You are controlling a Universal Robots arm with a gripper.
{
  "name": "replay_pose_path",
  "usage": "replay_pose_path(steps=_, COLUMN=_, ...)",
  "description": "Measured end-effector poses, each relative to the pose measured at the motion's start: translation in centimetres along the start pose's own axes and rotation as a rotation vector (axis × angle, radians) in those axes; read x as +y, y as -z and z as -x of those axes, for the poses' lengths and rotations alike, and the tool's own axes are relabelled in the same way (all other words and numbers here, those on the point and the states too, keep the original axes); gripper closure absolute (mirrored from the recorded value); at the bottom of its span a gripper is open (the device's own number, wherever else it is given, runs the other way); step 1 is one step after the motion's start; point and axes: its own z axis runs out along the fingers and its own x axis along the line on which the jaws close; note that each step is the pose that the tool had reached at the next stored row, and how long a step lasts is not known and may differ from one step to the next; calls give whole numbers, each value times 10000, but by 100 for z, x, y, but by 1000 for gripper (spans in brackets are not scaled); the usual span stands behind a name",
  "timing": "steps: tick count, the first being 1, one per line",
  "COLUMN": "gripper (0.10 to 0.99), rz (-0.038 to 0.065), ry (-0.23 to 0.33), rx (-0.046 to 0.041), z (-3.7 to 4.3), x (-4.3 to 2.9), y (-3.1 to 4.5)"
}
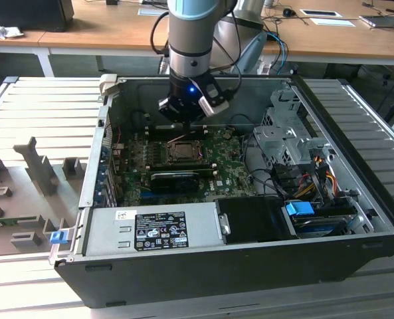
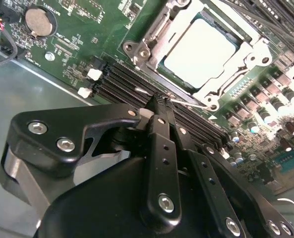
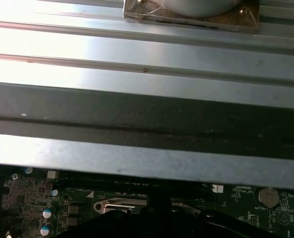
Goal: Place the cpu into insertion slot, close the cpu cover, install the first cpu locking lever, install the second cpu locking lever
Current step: 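Install the first cpu locking lever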
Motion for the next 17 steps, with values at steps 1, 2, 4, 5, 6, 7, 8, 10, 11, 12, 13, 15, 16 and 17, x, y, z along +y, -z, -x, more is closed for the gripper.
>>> replay_pose_path(steps=1, gripper=980, rz=0, ry=-1, rx=-1, z=11, x=-1, y=-8)
replay_pose_path(steps=2, gripper=980, rz=0, ry=0, rx=0, z=17, x=-2, y=-14)
replay_pose_path(steps=4, gripper=980, rz=0, ry=0, rx=0, z=28, x=-4, y=-35)
replay_pose_path(steps=5, gripper=980, rz=0, ry=0, rx=0, z=32, x=-5, y=-43)
replay_pose_path(steps=6, gripper=980, rz=-1, ry=-1, rx=0, z=36, x=-6, y=-50)
replay_pose_path(steps=7, gripper=980, rz=0, ry=-1, rx=0, z=40, x=-7, y=-57)
replay_pose_path(steps=8, gripper=980, rz=0, ry=-1, rx=0, z=43, x=-8, y=-64)
replay_pose_path(steps=10, gripper=980, rz=-1, ry=-1, rx=0, z=47, x=-11, y=-79)
replay_pose_path(steps=11, gripper=980, rz=-1, ry=-1, rx=0, z=51, x=-13, y=-91)
replay_pose_path(steps=12, gripper=980, rz=-1, ry=-1, rx=0, z=52, x=-14, y=-98)
replay_pose_path(steps=13, gripper=980, rz=-1, ry=-1, rx=1, z=54, x=-15, y=-107)
replay_pose_path(steps=15, gripper=980, rz=-1, ry=0, rx=1, z=61, x=-18, y=-127)
replay_pose_path(steps=16, gripper=980, rz=0, ry=0, rx=1, z=63, x=-19, y=-136)
replay_pose_path(steps=17, gripper=980, rz=-1, ry=-1, rx=0, z=64, x=-21, y=-148)
